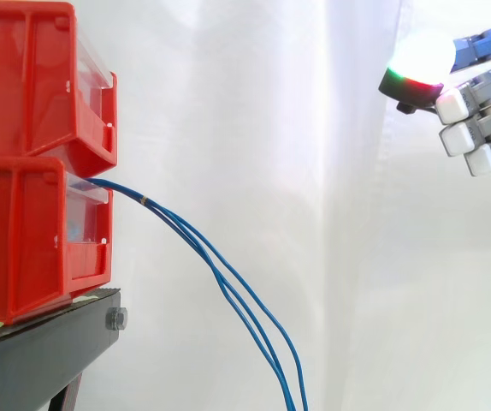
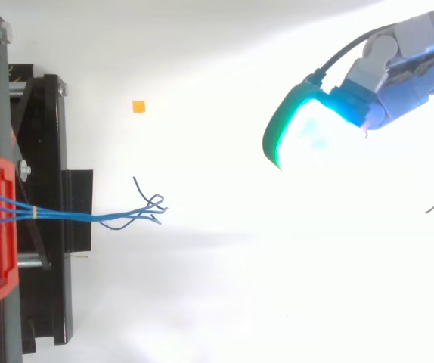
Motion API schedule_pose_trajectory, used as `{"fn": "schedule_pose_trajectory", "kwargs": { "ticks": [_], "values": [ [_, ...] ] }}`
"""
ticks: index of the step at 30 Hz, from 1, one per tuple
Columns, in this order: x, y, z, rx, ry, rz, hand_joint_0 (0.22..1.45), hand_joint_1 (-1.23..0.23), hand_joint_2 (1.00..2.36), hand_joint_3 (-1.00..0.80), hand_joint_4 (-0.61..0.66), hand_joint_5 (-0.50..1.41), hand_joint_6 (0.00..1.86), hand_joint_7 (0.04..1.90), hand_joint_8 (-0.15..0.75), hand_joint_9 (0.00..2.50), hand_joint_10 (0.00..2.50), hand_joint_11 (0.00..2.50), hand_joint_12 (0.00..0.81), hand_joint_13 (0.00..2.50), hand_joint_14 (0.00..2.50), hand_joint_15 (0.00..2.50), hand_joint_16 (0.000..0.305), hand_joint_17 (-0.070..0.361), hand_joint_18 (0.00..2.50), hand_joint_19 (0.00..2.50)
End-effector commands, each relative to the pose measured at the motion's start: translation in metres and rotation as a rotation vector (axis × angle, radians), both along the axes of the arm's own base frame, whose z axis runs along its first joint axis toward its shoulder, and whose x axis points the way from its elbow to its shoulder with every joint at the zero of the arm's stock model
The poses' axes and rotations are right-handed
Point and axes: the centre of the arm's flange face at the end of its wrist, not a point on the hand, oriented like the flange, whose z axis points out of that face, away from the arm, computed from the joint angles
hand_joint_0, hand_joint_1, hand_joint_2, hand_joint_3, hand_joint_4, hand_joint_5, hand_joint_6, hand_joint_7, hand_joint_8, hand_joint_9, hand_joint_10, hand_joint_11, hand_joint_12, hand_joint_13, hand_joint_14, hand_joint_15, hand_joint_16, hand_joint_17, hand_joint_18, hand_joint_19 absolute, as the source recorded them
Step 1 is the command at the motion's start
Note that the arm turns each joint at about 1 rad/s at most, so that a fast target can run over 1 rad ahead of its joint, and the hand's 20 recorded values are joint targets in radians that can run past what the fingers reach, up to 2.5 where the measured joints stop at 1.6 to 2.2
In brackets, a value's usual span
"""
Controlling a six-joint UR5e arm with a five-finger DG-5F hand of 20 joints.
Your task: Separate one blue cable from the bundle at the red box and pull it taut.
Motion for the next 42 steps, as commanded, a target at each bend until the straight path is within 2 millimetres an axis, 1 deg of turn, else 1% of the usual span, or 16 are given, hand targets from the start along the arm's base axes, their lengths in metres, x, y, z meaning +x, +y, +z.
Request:
{"fn": "schedule_pose_trajectory", "kwargs": {
  "ticks": [1,8,12,13,15,16,19,21,23,24,26,28,35,39,40,42],
  "values": [
    [0.001,0.001,0.0,-0.002,-0.001,-0.009,0.52,-0.61,1.0,-0.5,0.19,-0.21,0.5,0.72,0.268,0.59,0.01,0.18,0.345,0.54,0.01,0.21,0.059,0.133,0.34,0.44],
    [0.007,0.003,0.002,-0.015,-0.045,-0.077,0.52,-0.63,1.0,-0.5,0.19,-0.21,0.5,0.72,0.265,0.58,0.01,0.18,0.338,0.52,0.01,0.2,0.058,0.131,0.33,0.45],
    [0.013,0.01,-0.004,-0.065,-0.042,-0.086,0.53,-0.64,1.0,-0.5,0.19,-0.21,0.5,0.72,0.264,0.58,0.01,0.19,0.336,0.52,0.01,0.2,0.058,0.13,0.33,0.44],
    [0.017,0.012,-0.009,-0.079,-0.038,-0.091,0.53,-0.64,1.0,-0.5,0.19,-0.21,0.5,0.73,0.265,0.59,0.01,0.2,0.335,0.52,0.01,0.21,0.058,0.13,0.33,0.45],
    [0.019,0.013,-0.011,-0.09,-0.045,-0.096,0.53,-0.64,1.0,-0.5,0.19,-0.21,0.5,0.73,0.267,0.59,0.01,0.21,0.335,0.52,0.01,0.21,0.058,0.13,0.33,0.45],
    [0.025,0.015,-0.021,-0.1,-0.037,-0.101,0.53,-0.64,1.0,-0.5,0.19,-0.21,0.5,0.72,0.267,0.59,0.01,0.21,0.337,0.53,0.01,0.21,0.058,0.13,0.33,0.44],
    [0.028,0.017,-0.028,-0.103,-0.031,-0.104,0.53,-0.64,1.0,-0.5,0.2,-0.21,0.5,0.73,0.267,0.6,0.01,0.21,0.336,0.53,0.01,0.21,0.058,0.13,0.33,0.45],
    [0.032,0.018,-0.038,-0.103,-0.022,-0.102,0.53,-0.64,1.0,-0.5,0.2,-0.2,0.5,0.73,0.268,0.6,0.01,0.21,0.335,0.53,0.01,0.21,0.058,0.129,0.33,0.45],
    [0.033,0.019,-0.038,-0.104,-0.027,-0.102,0.53,-0.64,1.0,-0.5,0.2,-0.2,0.5,0.73,0.271,0.61,0.01,0.22,0.336,0.53,0.01,0.21,0.057,0.129,0.33,0.45],
    [0.037,0.02,-0.045,-0.103,-0.027,-0.108,0.53,-0.64,1.0,-0.5,0.2,-0.2,0.5,0.73,0.272,0.61,0.01,0.22,0.335,0.53,0.01,0.22,0.057,0.129,0.34,0.45],
    [0.039,0.02,-0.045,-0.104,-0.035,-0.116,0.53,-0.64,1.0,-0.5,0.2,-0.2,0.5,0.72,0.272,0.61,0.01,0.22,0.333,0.54,0.01,0.22,0.057,0.129,0.34,0.45],
    [0.044,0.021,-0.055,-0.103,-0.029,-0.124,0.53,-0.64,1.0,-0.5,0.21,-0.2,0.5,0.73,0.272,0.61,0.01,0.22,0.337,0.54,0.01,0.22,0.057,0.129,0.34,0.45],
    [0.048,0.023,-0.055,-0.104,-0.052,-0.143,0.53,-0.65,1.0,-0.5,0.21,-0.2,0.5,0.73,0.275,0.62,0.01,0.25,0.338,0.54,0.01,0.23,0.057,0.128,0.34,0.45],
    [0.053,0.026,-0.07,-0.114,-0.033,-0.156,0.53,-0.66,1.0,-0.5,0.21,-0.2,0.5,0.73,0.276,0.63,0.01,0.25,0.338,0.55,0.01,0.23,0.057,0.128,0.34,0.45],
    [0.056,0.026,-0.079,-0.112,-0.026,-0.157,0.53,-0.66,1.0,-0.5,0.21,-0.2,0.5,0.73,0.276,0.63,0.01,0.24,0.339,0.55,0.01,0.23,0.057,0.128,0.34,0.45],
    [0.059,0.029,-0.084,-0.113,-0.03,-0.154,0.53,-0.67,1.0,-0.5,0.21,-0.2,0.5,0.73,0.276,0.63,0.01,0.25,0.338,0.55,0.01,0.23,0.057,0.128,0.35,0.45]
  ]
}}
